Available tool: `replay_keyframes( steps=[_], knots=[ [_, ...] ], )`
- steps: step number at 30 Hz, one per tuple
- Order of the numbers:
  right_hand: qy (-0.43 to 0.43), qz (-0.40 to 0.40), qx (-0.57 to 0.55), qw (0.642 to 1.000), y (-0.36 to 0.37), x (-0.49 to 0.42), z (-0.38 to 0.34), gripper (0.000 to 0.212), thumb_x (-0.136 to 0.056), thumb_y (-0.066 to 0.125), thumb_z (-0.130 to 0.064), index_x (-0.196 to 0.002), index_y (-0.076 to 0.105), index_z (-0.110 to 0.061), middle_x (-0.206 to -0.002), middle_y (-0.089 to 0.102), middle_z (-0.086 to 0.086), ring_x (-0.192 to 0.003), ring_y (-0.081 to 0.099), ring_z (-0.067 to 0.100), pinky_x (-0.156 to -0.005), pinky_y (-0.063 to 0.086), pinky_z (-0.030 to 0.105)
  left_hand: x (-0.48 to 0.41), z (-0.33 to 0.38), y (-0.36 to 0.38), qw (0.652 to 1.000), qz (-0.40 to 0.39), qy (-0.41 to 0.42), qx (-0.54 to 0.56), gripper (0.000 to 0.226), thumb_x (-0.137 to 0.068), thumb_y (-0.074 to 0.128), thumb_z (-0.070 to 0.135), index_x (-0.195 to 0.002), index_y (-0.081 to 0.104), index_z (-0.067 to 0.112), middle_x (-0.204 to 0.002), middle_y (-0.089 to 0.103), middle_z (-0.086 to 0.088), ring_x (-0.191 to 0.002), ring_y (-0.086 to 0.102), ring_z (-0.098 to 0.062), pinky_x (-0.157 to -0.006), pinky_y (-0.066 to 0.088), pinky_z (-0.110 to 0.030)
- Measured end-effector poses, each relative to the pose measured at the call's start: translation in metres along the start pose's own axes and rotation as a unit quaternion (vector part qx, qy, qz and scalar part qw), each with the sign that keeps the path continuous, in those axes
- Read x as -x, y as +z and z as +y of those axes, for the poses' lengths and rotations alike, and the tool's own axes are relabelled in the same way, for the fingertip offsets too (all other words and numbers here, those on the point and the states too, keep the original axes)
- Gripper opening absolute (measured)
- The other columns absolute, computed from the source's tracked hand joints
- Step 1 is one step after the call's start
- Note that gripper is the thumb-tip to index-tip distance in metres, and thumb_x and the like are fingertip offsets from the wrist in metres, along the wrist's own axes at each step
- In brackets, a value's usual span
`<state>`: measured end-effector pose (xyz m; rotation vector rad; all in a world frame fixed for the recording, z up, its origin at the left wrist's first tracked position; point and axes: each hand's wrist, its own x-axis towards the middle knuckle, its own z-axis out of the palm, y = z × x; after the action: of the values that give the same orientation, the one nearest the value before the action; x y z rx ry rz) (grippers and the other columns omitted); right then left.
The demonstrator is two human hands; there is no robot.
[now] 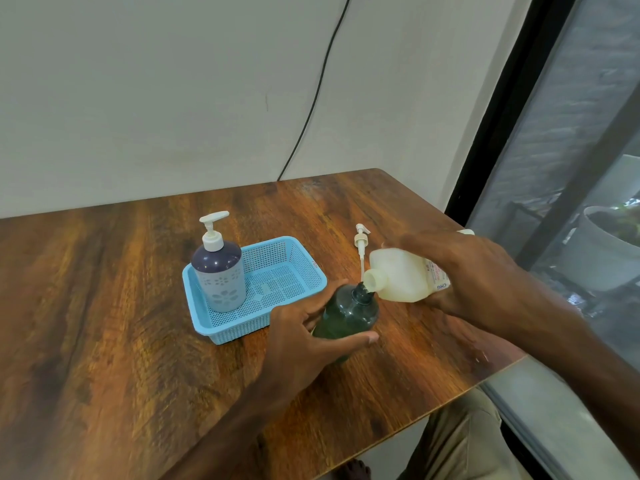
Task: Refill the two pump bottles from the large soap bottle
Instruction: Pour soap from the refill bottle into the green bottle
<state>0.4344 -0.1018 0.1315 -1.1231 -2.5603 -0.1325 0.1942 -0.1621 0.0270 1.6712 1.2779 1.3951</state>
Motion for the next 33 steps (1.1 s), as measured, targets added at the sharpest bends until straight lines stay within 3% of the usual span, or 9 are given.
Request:
replay_keyframes(
  steps=[4, 8, 12, 16, 22, 26, 33],
  knots=[
    [0.0, -0.001, -0.002, 1.0, -0.0007, -0.0006, 0.0003, 0.076, -0.07, 0.09, -0.021, -0.137, 0.055, -0.035, -0.134, 0.062, -0.011, -0.126, 0.055, 0.015, -0.09, 0.042, 0.028, -0.0002, -0.0018, 0.0004, 1.0, 0.001, 0.0, -0.001, 0.075, -0.065, 0.097, 0.04, -0.132, 0.067, 0.024, -0.121, 0.074, 0.021, -0.116, 0.069, 0.0, -0.091, 0.06, -0.021],
    [0.002, 0.001, 0.001, 1.0, -0.0016, -0.0006, -0.0015, 0.079, -0.07, 0.09, -0.023, -0.138, 0.052, -0.037, -0.136, 0.061, -0.011, -0.128, 0.054, 0.016, -0.089, 0.052, 0.041, -0.0005, 0.0015, -0.0001, 1.0, 0.004, 0.003, 0.001, 0.071, -0.065, 0.096, 0.042, -0.128, 0.065, 0.031, -0.118, 0.073, 0.025, -0.114, 0.069, 0.003, -0.09, 0.059, -0.018],
    [-0.012, 0.005, -0.002, 1.0, -0.0003, -0.0008, -0.0002, 0.078, -0.069, 0.091, -0.02, -0.136, 0.054, -0.036, -0.133, 0.063, -0.009, -0.125, 0.057, 0.017, -0.087, 0.047, 0.035, -0.0007, 0.001, -0.0002, 1.0, 0.007, 0.006, 0.002, 0.07, -0.065, 0.097, 0.039, -0.126, 0.066, 0.031, -0.117, 0.074, 0.025, -0.113, 0.07, 0.001, -0.089, 0.059, -0.019],
    [-0.013, 0.012, 0.009, 1.0, 0.0, -0.0005, -0.0005, 0.083, -0.066, 0.092, -0.018, -0.136, 0.052, -0.037, -0.133, 0.064, -0.009, -0.125, 0.057, 0.02, -0.083, 0.052, 0.04, -0.0005, 0.0006, 0.0003, 1.0, 0.003, 0.006, 0.001, 0.072, -0.064, 0.097, 0.04, -0.128, 0.067, 0.027, -0.118, 0.074, 0.023, -0.113, 0.07, 0.002, -0.09, 0.06, -0.02],
    [-0.022, 0.017, 0.01, 1.0, -0.0012, -0.0008, -0.0034, 0.087, -0.064, 0.093, -0.018, -0.135, 0.047, -0.042, -0.133, 0.064, -0.009, -0.126, 0.057, 0.022, -0.082, 0.054, 0.047, -0.0005, 0.0002, -0.0001, 1.0, 0.007, 0.0, 0.001, 0.074, -0.063, 0.097, 0.042, -0.128, 0.063, 0.035, -0.118, 0.072, 0.025, -0.113, 0.069, 0.003, -0.089, 0.06, -0.02],
    [-0.02, 0.019, 0.006, 1.0, -0.0004, -0.0002, -0.0023, 0.085, -0.065, 0.093, -0.02, -0.135, 0.051, -0.04, -0.133, 0.064, -0.008, -0.126, 0.057, 0.022, -0.084, 0.051, 0.043, -0.0001, -0.0004, -0.0001, 1.0, 0.004, 0.002, 0.0, 0.072, -0.064, 0.097, 0.041, -0.128, 0.065, 0.032, -0.119, 0.074, 0.019, -0.112, 0.071, 0.0, -0.088, 0.062, -0.024],
    [-0.019, 0.017, 0.011, 1.0, 0.0, -0.0001, -0.0009, 0.084, -0.066, 0.093, -0.022, -0.137, 0.05, -0.039, -0.134, 0.063, -0.01, -0.127, 0.055, 0.018, -0.084, 0.052, 0.041, -0.0002, 0.0005, 0.0002, 1.0, 0.007, 0.011, -0.001, 0.069, -0.064, 0.097, 0.043, -0.124, 0.063, 0.039, -0.114, 0.074, 0.026, -0.109, 0.071, 0.001, -0.086, 0.061, -0.022]
  ],
)
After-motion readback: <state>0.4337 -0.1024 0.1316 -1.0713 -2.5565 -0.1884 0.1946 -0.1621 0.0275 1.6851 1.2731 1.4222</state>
